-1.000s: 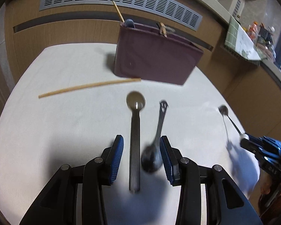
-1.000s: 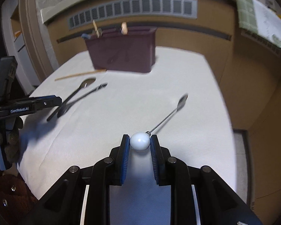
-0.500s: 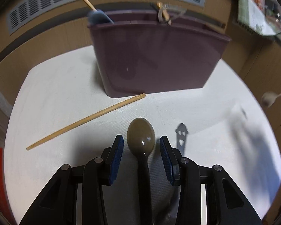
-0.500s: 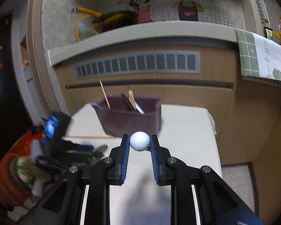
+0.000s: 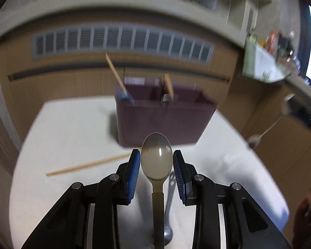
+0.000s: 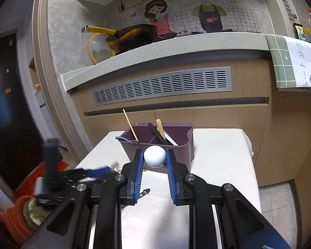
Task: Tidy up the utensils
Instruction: 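Lower brown spoon and white-knobbed spoon into the maroon caddy, opening both tools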
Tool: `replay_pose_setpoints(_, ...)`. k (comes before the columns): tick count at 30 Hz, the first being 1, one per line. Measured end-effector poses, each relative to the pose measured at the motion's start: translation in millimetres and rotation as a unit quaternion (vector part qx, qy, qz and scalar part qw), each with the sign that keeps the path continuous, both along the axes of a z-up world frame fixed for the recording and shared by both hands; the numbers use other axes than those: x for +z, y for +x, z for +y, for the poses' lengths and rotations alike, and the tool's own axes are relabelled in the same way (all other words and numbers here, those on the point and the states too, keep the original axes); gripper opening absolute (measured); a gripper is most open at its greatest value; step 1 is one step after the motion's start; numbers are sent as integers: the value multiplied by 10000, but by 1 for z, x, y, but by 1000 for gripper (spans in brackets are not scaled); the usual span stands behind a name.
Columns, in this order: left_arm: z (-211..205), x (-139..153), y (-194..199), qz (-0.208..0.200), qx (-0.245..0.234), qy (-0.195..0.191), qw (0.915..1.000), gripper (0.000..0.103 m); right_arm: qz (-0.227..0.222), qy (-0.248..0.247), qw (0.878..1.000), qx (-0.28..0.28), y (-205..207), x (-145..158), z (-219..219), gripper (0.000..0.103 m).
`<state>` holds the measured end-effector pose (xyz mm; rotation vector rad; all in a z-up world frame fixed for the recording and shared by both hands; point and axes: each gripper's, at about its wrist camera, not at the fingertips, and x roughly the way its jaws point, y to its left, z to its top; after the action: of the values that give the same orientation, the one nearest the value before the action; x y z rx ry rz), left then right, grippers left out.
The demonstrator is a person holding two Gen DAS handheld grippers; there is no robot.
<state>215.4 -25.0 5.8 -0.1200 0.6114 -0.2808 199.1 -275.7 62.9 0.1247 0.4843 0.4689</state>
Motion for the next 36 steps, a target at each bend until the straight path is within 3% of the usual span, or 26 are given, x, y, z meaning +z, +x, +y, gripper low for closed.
replay_pose_setpoints(8,4,35,-17,-617,14,-77,9981,33,166,38,9999,-11,5,1,1,20)
replay_pose_setpoints(11,4,59,-17,-913,2,-126,9957,33,140,122,9998,-11,6,8,0,20)
replay_pose_setpoints(13,6,90,-14,-1212,-70,-281,9922,33,-95,167,9998,-16,5,26,0,20)
replay_pose_setpoints(17,13,163,-11,-2184,-39,-657,9736,33,-723,313,9968,105,3,83,2,20)
replay_pose_setpoints(19,20,193,-5,-2756,186,-903,9569,33,-949,407,9945,161,8,113,4,20)
replay_pose_setpoints(21,27,205,3,-3029,345,-1125,9457,33,-1058,482,9930,205,19,135,8,20)
replay_pose_setpoints(23,30,210,16,-3245,558,-1220,9363,33,-1054,529,9927,245,30,146,11,20)
replay_pose_setpoints(27,30,201,37,-3359,677,-1235,9313,33,-885,601,9939,279,54,145,18,20)
replay_pose_setpoints(32,30,179,62,-3084,626,-1364,9394,33,-465,627,9964,338,80,120,27,20)
replay_pose_setpoints(36,24,152,80,-2874,805,-1254,9461,33,-161,698,9969,331,96,100,31,20)
